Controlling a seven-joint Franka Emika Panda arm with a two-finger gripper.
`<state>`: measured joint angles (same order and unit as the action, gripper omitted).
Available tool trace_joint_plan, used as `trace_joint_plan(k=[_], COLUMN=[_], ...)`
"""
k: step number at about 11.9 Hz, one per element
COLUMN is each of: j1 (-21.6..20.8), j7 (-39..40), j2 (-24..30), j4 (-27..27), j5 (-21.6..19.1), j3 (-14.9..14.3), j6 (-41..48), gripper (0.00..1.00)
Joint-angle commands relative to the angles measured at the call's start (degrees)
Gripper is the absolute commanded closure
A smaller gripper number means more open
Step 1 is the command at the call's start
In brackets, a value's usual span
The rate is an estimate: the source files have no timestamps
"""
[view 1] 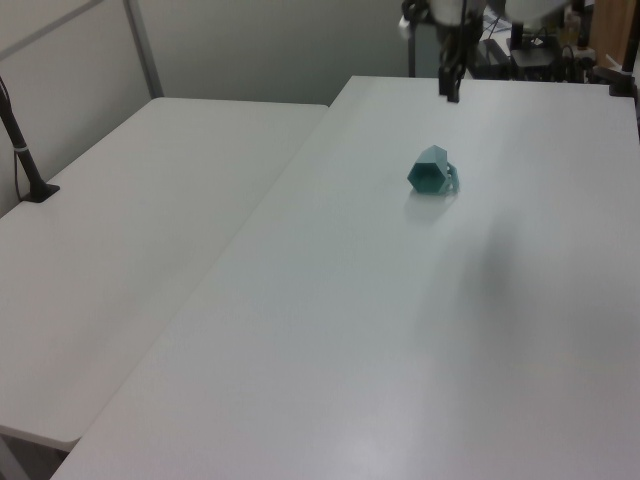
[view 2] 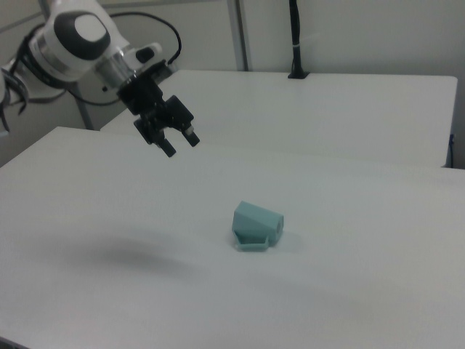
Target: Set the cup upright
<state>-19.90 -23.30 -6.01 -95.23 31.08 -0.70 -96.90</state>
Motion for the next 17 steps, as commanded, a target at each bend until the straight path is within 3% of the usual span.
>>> trace_joint_plan(k=[1,5,8,14,17], j1=[-3.2,-5.06,-4.53,-0.05,0.57], j7=[-4.38,-6.3,-12.88,-16.51,-16.42], j2=[-7.76,-15.06,-20.08,-24.04,-25.01], j4=[-0.57,-0.66,-0.65,-0.04,1.01], j5=[8.1,14.16,20.32,26.65,27.36], j3=[-0.36,-0.36,-0.27,1.48,1.49], j6=[-3.65,-3.74,-3.83,-5.58,-6.11], gripper=[0.0,0.0,0.0,0.0,0.0])
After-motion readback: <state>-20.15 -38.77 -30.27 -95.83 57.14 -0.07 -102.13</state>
